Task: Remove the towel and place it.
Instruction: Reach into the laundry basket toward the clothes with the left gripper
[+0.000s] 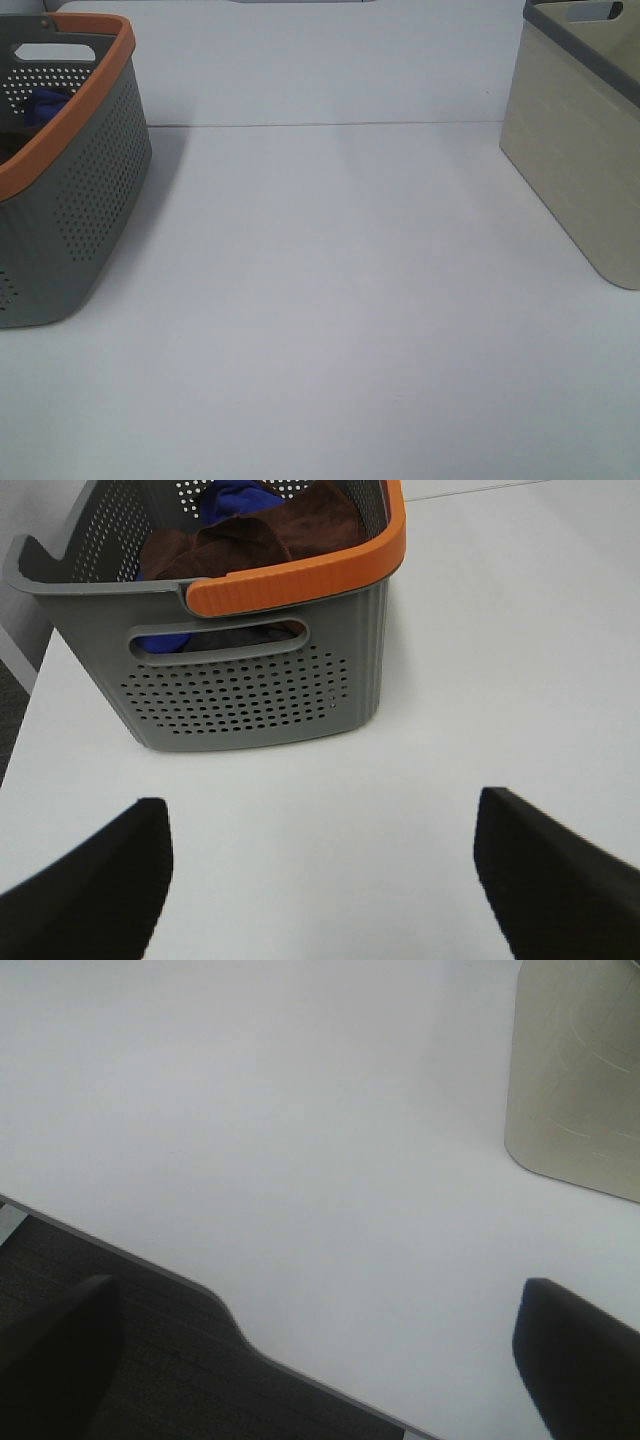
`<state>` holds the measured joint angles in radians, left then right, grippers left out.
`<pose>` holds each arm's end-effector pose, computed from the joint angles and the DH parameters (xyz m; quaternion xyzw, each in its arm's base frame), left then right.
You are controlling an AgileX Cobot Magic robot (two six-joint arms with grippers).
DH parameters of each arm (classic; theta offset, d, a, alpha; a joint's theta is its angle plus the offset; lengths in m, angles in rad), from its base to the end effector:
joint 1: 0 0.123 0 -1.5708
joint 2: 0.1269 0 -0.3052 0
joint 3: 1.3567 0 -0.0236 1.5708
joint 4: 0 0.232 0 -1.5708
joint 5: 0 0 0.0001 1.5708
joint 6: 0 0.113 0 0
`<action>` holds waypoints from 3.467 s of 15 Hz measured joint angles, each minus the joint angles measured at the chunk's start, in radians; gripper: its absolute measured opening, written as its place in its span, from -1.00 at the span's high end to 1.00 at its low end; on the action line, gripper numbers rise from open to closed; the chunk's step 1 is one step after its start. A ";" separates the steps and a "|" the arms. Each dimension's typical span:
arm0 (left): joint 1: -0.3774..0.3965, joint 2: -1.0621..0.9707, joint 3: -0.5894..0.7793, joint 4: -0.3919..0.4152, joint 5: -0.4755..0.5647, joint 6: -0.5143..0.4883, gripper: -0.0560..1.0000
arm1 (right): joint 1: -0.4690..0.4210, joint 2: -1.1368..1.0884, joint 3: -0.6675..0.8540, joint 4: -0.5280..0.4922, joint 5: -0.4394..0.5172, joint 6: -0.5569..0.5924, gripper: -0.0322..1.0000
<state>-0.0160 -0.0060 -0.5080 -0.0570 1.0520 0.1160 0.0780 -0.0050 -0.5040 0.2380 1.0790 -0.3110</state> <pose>-0.0235 -0.0052 0.2613 0.0570 0.8450 -0.0019 0.5317 -0.0275 0.0214 0.2597 -0.1703 0.8324 0.0580 0.5242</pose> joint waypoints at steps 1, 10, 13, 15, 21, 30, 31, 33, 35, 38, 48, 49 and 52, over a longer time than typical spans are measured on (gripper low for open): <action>0.000 0.000 0.000 0.000 0.000 0.000 -0.60 | 0.000 0.000 0.000 0.000 0.000 0.000 -0.90; 0.000 0.000 0.000 0.005 0.000 0.027 -0.69 | 0.000 0.000 0.000 0.000 0.000 0.000 -0.90; 0.000 0.000 0.000 0.014 0.000 0.027 -0.96 | 0.000 0.000 0.000 0.000 0.000 0.000 -0.90; 0.000 0.000 0.000 0.014 0.000 0.027 -0.98 | 0.000 0.000 0.000 0.000 0.000 0.000 -0.90; 0.000 0.000 0.000 0.014 0.000 0.027 -0.98 | 0.000 0.000 0.000 0.000 0.000 0.000 -0.90; 0.000 0.000 0.000 0.012 0.000 0.027 -0.98 | 0.000 0.000 0.000 0.000 0.000 0.000 -0.90; 0.000 0.000 0.000 0.012 0.000 0.027 -0.98 | 0.000 0.000 0.000 0.000 0.000 0.000 -0.90; 0.000 0.000 0.000 0.012 0.000 0.027 -0.98 | 0.000 0.000 0.000 0.000 0.000 0.000 -0.90; 0.000 0.000 0.000 0.012 0.000 0.027 -0.98 | 0.000 0.000 0.000 0.000 0.000 0.000 -0.90; 0.000 0.000 0.000 0.012 0.000 0.027 -0.98 | 0.000 0.000 0.000 0.000 0.000 0.000 -0.90; 0.000 0.000 0.000 0.007 0.000 0.029 -0.98 | 0.000 0.000 0.000 0.000 0.000 0.000 -0.90; 0.000 0.000 0.000 0.007 0.000 0.029 -0.98 | 0.000 0.000 0.000 0.000 0.000 0.000 -0.90; 0.000 0.000 0.000 0.007 0.000 0.029 -0.98 | 0.000 0.000 0.000 0.000 0.000 0.000 -0.90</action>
<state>-0.0160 -0.0060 -0.5080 -0.0500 1.0520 0.1450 0.0780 -0.0050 -0.5040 0.2380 1.0790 -0.3110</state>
